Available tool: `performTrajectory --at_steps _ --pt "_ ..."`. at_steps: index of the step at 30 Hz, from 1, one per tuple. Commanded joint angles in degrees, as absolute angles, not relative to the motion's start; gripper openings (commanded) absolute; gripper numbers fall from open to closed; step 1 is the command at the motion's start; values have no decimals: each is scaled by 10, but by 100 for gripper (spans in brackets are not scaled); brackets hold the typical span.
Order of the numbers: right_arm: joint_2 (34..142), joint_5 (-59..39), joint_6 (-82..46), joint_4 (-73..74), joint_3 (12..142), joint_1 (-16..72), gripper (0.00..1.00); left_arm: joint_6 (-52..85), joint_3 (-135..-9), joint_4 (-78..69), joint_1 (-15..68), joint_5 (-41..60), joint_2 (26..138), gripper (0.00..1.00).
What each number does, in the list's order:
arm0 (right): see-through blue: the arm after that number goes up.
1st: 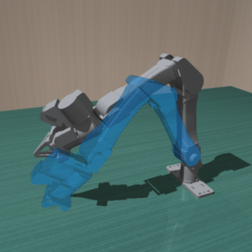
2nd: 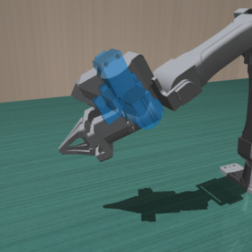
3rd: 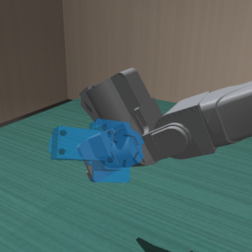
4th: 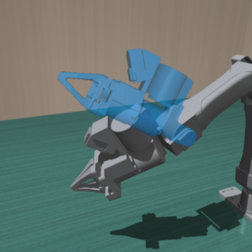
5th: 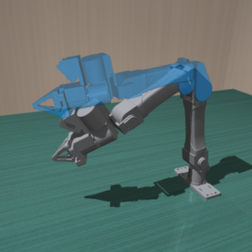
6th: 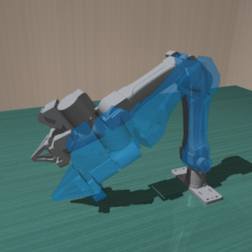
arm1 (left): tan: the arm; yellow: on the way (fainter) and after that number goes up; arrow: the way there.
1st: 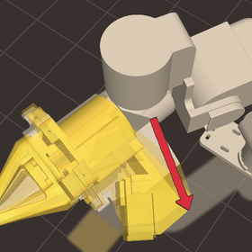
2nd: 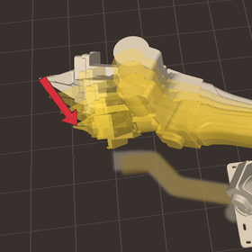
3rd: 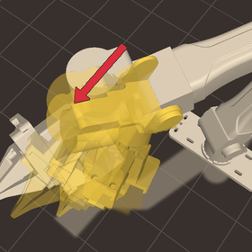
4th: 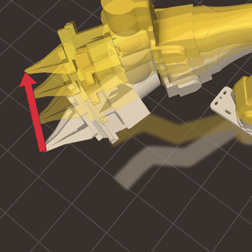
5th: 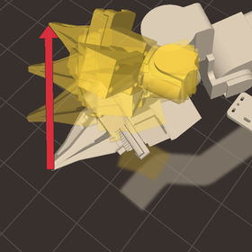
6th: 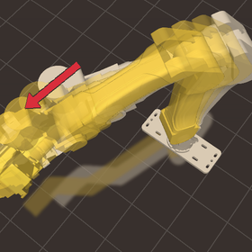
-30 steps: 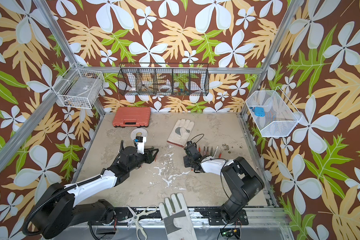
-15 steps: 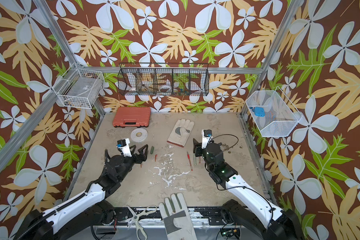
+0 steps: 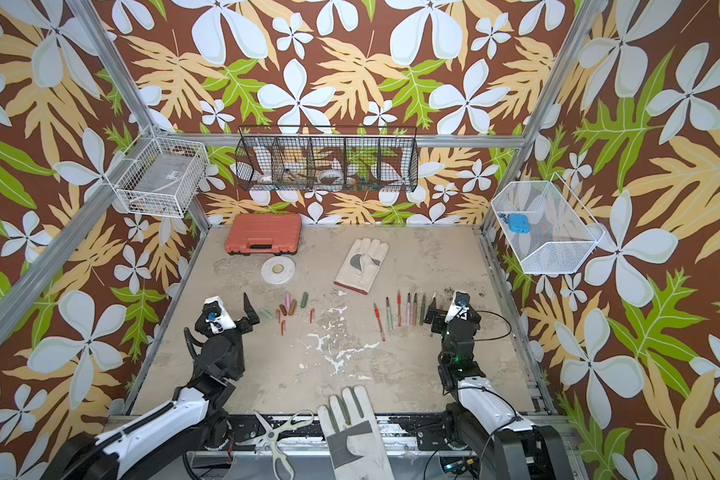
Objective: Open the pen caps
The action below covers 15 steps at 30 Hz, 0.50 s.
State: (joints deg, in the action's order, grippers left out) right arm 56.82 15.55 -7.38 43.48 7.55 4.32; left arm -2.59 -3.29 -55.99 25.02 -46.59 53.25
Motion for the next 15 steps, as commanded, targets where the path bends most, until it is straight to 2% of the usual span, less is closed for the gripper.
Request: performTrajectory --at_steps 1,5,9,11,15 --pt "612 181 -27 547 76 43 100 -72 -23 -711 234 -476 601 100" --pt "691 164 -19 610 74 44 98 -24 -26 -677 186 -401 649 100" --pt "722 145 -20 670 66 43 97 -16 4 -799 137 -343 689 100" --pt "764 145 -22 700 71 43 98 13 -7 -776 111 -286 701 100" --pt "845 118 -12 761 81 42 97 3 -14 -900 101 -247 829 100"
